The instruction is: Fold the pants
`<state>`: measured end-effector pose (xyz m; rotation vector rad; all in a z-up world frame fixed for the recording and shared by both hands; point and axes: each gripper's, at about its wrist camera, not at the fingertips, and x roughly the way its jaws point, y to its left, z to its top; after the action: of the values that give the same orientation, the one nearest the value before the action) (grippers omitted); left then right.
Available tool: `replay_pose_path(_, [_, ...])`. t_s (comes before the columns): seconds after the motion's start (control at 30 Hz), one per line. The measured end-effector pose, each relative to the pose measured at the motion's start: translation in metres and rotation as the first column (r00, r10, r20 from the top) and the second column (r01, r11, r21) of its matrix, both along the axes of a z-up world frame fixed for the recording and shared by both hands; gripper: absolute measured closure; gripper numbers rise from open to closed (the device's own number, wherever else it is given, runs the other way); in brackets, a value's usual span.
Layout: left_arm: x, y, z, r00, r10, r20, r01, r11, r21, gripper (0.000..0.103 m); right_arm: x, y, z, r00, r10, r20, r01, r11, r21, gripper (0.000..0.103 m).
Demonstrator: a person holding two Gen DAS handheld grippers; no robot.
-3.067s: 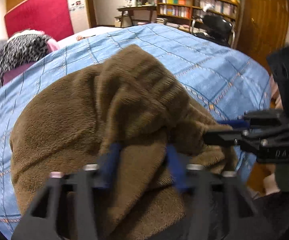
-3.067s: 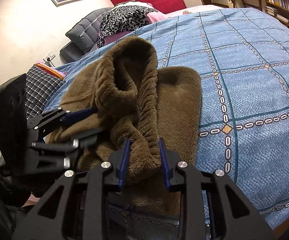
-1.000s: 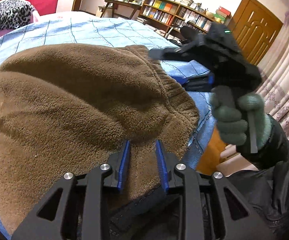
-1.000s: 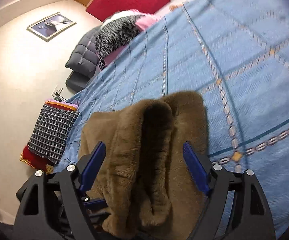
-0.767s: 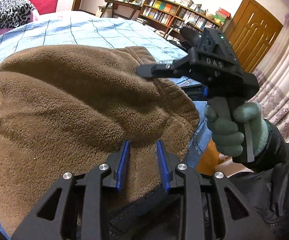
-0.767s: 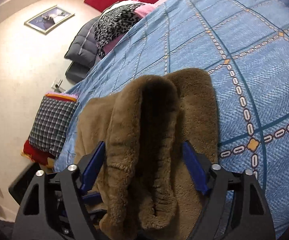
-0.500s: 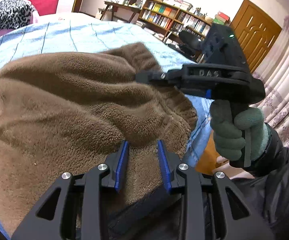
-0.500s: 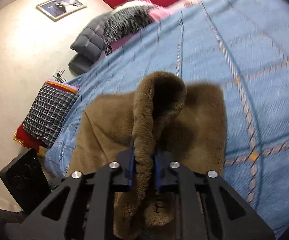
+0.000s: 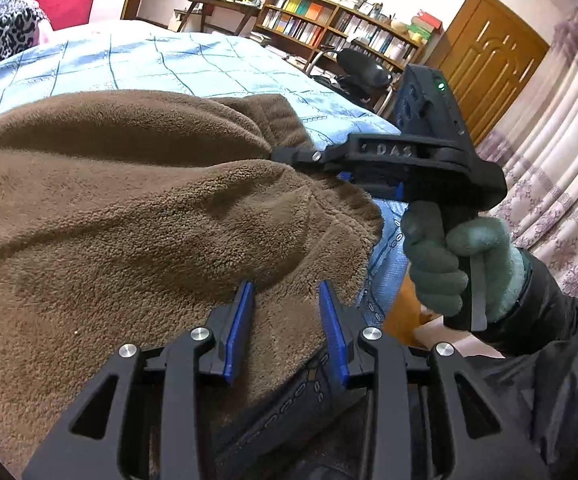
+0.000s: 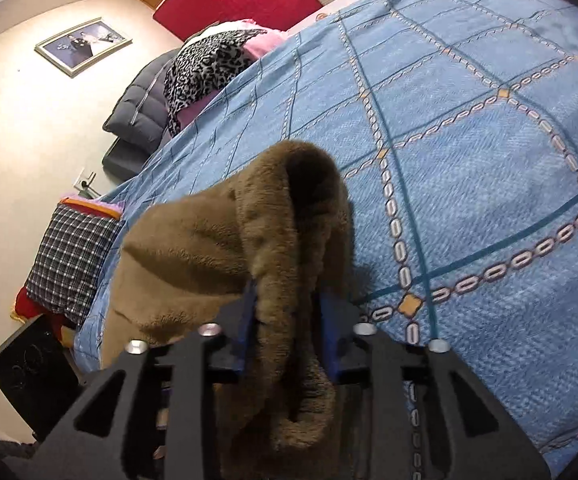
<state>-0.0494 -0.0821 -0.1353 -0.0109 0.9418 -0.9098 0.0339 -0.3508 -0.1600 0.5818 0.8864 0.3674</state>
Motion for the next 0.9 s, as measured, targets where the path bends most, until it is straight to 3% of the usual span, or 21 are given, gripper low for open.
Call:
replay_pose_path(0.13, [-0.010, 0.013, 0.018, 0.999, 0.018, 0.037, -0.018, 1.000, -0.011, 0.053, -0.009, -0.004, 0.032, 0.994, -0.035, 0.104, 0.047, 0.992, -0.120, 0.060])
replay_pose_path(0.2, [-0.011, 0.021, 0.028, 0.998, 0.032, 0.057, -0.030, 0.999, -0.029, 0.051, -0.014, -0.001, 0.049, 0.986, -0.031, 0.163, 0.057, 0.986, -0.155, 0.060])
replay_pose_path(0.4, [-0.009, 0.043, 0.046, 0.988, 0.090, 0.122, -0.089, 0.996, -0.014, 0.044, -0.031, 0.055, 0.075, 0.946, 0.148, 0.289, -0.073, 0.964, -0.256, 0.060])
replay_pose_path(0.5, [-0.002, 0.058, 0.043, 0.980, 0.150, 0.133, -0.152, 0.988, 0.004, 0.041, -0.022, 0.080, 0.064, 0.946, 0.168, 0.276, -0.076, 0.946, -0.317, 0.060])
replay_pose_path(0.63, [0.007, 0.083, 0.019, 0.972, 0.221, 0.083, -0.224, 0.974, 0.026, 0.041, -0.001, 0.079, 0.013, 0.977, 0.133, 0.168, -0.068, 0.936, -0.346, 0.060])
replay_pose_path(0.7, [0.005, 0.089, 0.010, 0.973, 0.218, 0.073, -0.219, 0.976, 0.005, 0.041, -0.002, 0.077, -0.006, 0.970, 0.144, 0.196, -0.073, 0.940, -0.333, 0.060])
replay_pose_path(0.77, [0.002, 0.087, 0.007, 0.972, 0.214, 0.092, -0.216, 0.976, 0.016, 0.041, -0.006, 0.078, -0.011, 0.962, 0.157, 0.224, -0.072, 0.935, -0.348, 0.060])
replay_pose_path(0.9, [0.008, 0.084, 0.021, 0.974, 0.218, 0.068, -0.218, 0.976, 0.002, 0.032, 0.001, 0.079, -0.003, 0.971, 0.148, 0.188, -0.073, 0.931, -0.358, 0.060])
